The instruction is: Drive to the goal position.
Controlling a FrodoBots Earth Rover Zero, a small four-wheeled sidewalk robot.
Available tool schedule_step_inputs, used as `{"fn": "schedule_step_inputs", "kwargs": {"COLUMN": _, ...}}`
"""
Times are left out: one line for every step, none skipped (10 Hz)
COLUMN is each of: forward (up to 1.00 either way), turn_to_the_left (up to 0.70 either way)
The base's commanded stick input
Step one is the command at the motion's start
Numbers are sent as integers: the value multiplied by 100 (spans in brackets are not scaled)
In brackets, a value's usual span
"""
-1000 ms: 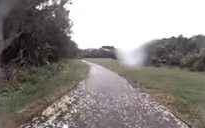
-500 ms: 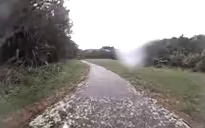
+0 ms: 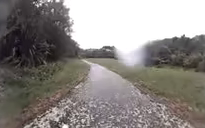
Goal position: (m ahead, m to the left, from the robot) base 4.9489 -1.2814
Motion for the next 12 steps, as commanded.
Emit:
{"fn": "schedule_step_inputs", "kwargs": {"forward": 50, "turn_to_the_left": 0}}
{"fn": "schedule_step_inputs", "kwargs": {"forward": 50, "turn_to_the_left": 0}}
{"fn": "schedule_step_inputs", "kwargs": {"forward": 50, "turn_to_the_left": 0}}
{"fn": "schedule_step_inputs", "kwargs": {"forward": 50, "turn_to_the_left": 0}}
{"fn": "schedule_step_inputs", "kwargs": {"forward": 50, "turn_to_the_left": 0}}
{"fn": "schedule_step_inputs", "kwargs": {"forward": 50, "turn_to_the_left": 0}}
{"fn": "schedule_step_inputs", "kwargs": {"forward": 50, "turn_to_the_left": 0}}
{"fn": "schedule_step_inputs", "kwargs": {"forward": 50, "turn_to_the_left": 0}}
{"fn": "schedule_step_inputs", "kwargs": {"forward": 50, "turn_to_the_left": 0}}
{"fn": "schedule_step_inputs", "kwargs": {"forward": 50, "turn_to_the_left": -18}}
{"fn": "schedule_step_inputs", "kwargs": {"forward": 50, "turn_to_the_left": -50}}
{"fn": "schedule_step_inputs", "kwargs": {"forward": 50, "turn_to_the_left": -50}}
